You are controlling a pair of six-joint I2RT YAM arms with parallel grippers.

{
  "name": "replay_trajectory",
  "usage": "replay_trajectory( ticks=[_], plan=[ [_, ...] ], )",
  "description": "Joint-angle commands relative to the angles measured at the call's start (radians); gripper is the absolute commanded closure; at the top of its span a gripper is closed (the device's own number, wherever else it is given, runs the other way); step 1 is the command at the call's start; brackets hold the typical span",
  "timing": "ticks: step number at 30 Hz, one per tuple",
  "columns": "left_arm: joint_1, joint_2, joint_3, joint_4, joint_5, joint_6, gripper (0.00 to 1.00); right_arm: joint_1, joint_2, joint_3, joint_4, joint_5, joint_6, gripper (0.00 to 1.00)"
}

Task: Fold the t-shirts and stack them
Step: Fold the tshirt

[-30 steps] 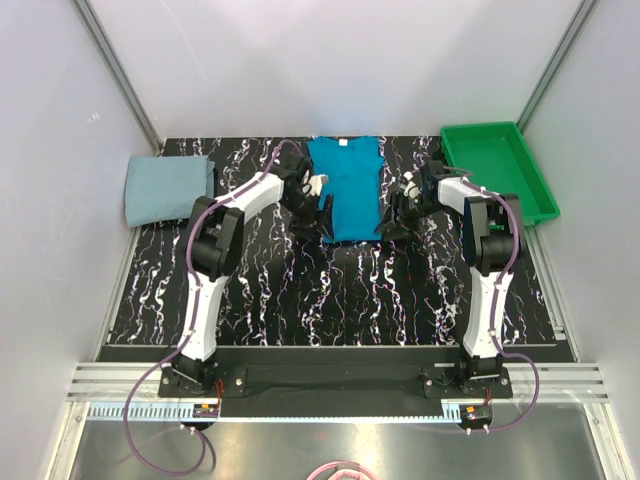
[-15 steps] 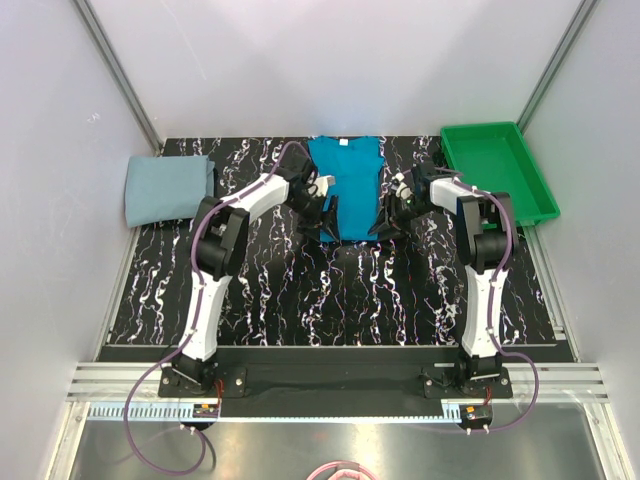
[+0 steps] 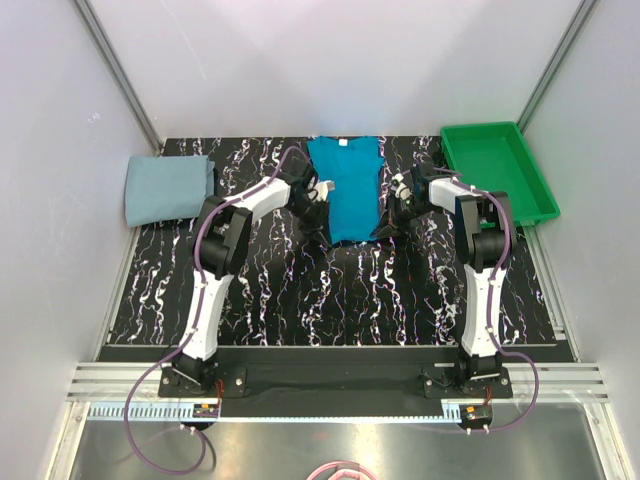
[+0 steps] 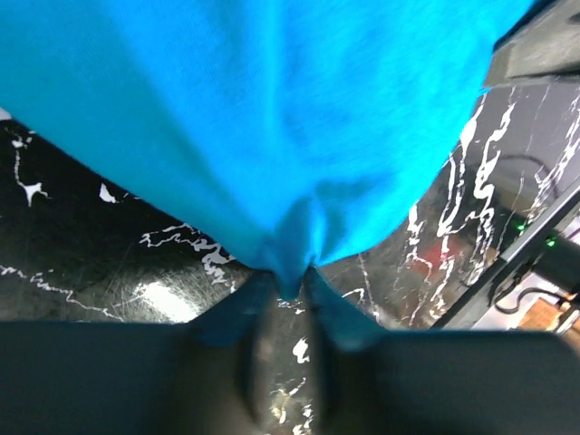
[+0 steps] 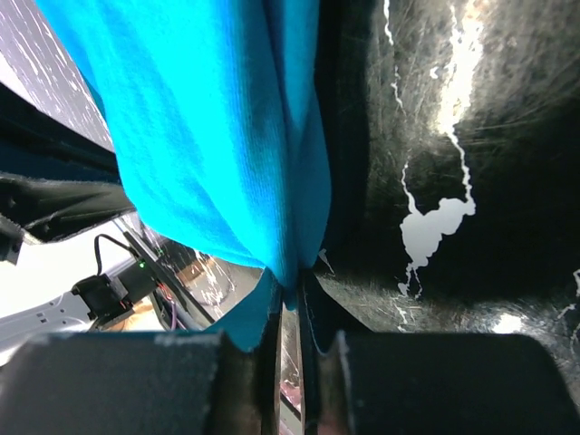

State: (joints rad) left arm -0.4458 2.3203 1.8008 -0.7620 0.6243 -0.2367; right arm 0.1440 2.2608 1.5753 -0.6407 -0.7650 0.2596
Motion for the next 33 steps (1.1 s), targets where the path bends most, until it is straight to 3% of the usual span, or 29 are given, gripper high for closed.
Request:
replay_trajectory(
  ticks=[1, 3, 20, 27, 33],
  plan=[
    [0.001, -0.015, -0.027, 0.000, -0.023, 0.017, 0.92, 0.009, -0.024, 0.009, -0.020, 0.023, -0.034, 0.95],
    [0.007, -0.038, -0.049, -0.005, -0.034, 0.020, 1.00, 0.009, -0.055, -0.001, -0.034, 0.010, -0.036, 0.96],
    [0.079, -0.289, -0.121, -0.073, 0.034, 0.076, 0.99, 0.003, -0.308, -0.103, -0.211, -0.117, -0.114, 0.97],
    [0.079, -0.407, -0.110, -0.089, 0.040, 0.083, 0.97, 0.002, -0.389, -0.136, -0.220, -0.122, -0.114, 0.97],
    [0.073, -0.420, -0.093, -0.095, 0.038, 0.089, 0.96, 0.000, -0.481, -0.152, -0.195, -0.122, -0.079, 0.97]
  ],
)
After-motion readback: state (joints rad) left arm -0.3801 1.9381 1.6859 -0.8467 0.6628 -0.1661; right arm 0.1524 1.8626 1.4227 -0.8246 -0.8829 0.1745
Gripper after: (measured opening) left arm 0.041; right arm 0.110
